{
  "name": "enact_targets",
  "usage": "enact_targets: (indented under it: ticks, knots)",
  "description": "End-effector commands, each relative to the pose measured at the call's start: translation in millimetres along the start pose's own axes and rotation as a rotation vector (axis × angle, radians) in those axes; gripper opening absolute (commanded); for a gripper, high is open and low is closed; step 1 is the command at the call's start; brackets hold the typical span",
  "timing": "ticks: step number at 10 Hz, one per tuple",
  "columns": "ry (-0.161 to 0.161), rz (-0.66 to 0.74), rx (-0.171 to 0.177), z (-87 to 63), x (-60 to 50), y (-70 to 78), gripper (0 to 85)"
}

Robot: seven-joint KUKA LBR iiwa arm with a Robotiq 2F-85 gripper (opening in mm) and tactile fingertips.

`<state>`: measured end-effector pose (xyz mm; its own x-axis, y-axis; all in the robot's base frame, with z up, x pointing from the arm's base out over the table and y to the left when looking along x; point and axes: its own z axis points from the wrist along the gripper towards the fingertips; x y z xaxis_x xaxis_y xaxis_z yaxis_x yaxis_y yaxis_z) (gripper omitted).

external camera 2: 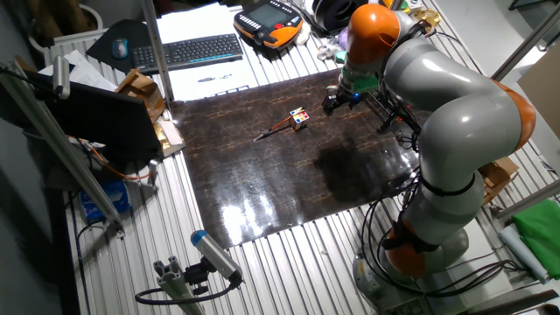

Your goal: Place the brush on the pen rack

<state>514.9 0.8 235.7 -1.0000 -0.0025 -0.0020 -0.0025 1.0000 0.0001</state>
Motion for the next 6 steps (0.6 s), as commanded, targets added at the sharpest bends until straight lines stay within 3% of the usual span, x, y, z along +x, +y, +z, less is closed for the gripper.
enact_targets:
  ticks: [1, 6]
  knots:
    - [-0.009, 0.028, -0.026, 0.0, 0.0, 0.0, 0.7]
    - [-0.006, 0.030, -0.026, -1.8, -0.5, 1.1, 0.7]
